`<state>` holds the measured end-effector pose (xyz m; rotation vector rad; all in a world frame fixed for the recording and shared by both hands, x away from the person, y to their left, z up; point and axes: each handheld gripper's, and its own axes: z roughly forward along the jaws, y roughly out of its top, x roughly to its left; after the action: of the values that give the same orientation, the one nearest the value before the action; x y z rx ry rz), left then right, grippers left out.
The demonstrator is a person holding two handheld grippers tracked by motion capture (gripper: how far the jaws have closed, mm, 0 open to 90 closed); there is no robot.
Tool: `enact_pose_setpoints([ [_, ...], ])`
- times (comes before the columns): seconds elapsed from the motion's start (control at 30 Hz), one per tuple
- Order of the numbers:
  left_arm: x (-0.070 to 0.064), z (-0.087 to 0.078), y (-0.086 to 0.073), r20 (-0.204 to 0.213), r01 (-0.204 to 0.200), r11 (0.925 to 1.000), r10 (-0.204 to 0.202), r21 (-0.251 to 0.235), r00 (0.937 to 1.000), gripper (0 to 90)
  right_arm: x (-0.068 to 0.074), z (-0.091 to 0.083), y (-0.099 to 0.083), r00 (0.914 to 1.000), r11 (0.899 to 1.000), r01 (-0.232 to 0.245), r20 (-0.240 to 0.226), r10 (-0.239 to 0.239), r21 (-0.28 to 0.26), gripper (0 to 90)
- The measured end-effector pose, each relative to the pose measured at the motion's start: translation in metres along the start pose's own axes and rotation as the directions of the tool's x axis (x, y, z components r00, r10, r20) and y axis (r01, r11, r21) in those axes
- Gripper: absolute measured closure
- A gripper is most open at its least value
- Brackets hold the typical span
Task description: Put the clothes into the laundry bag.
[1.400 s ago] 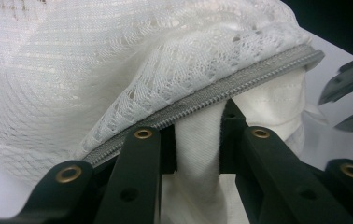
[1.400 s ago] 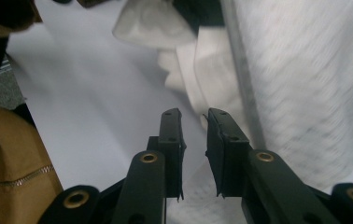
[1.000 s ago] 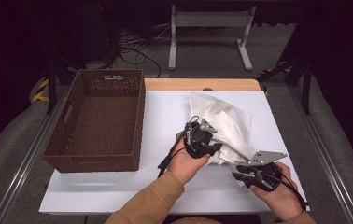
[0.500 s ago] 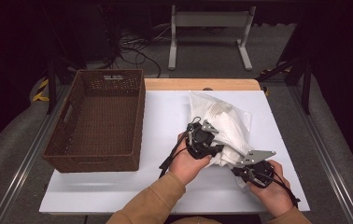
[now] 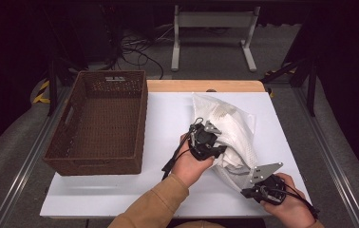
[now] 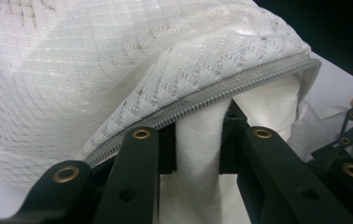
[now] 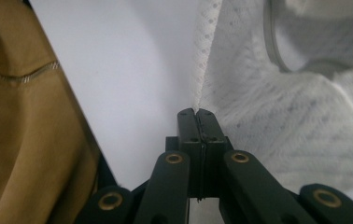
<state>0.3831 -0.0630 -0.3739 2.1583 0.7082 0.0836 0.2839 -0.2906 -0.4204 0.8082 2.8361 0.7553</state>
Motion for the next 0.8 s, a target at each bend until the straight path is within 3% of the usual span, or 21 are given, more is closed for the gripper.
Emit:
enact_pose_setpoints([
  [0.17,-0.003,0.005,0.0,0.005,-0.009,0.9999,0.009,0.014,0.9999,75.2,-0.003,-0.003,0.0,0.9995,0.999,-0.019,0.026,0.02,-0.036,87.6],
  [0.23,-0.004,0.006,0.0,0.007,-0.01,0.9998,0.01,0.017,0.9999,75.2,-0.002,-0.003,0.002,0.9984,0.997,-0.024,0.05,0.028,-0.07,74.8],
  [0.4,-0.005,0.01,-0.001,0.025,-0.005,0.9995,0.005,0.033,0.9997,75.3,0.003,0.005,0.016,0.9977,0.988,-0.02,0.06,0.029,-0.154,60.8],
  [0.5,-0.007,0.012,-0.001,0.026,-0.011,0.9993,0.01,0.035,0.9996,75.3,0.002,0.017,0.028,0.9978,0.988,0.013,0.067,-0.003,-0.151,68.4],
  [0.6,-0.006,0.014,-0.001,0.024,-0.013,0.9993,0.012,0.035,0.9996,75.3,0.002,0.025,0.033,0.9975,0.992,0.048,0.057,-0.042,-0.116,88.5],
  [0.73,-0.003,0.016,0.0,0.016,-0.017,0.9992,0.017,0.036,0.9997,75.3,0.004,0.026,0.034,0.9986,0.993,0.053,0.012,-0.052,-0.108,90.0],
  [0.8,0.0,0.022,-0.001,-0.009,-0.021,0.9988,0.022,0.045,0.9997,75.2,0.006,0.026,0.032,0.9973,0.994,0.064,-0.029,-0.067,-0.085,90.0],
])
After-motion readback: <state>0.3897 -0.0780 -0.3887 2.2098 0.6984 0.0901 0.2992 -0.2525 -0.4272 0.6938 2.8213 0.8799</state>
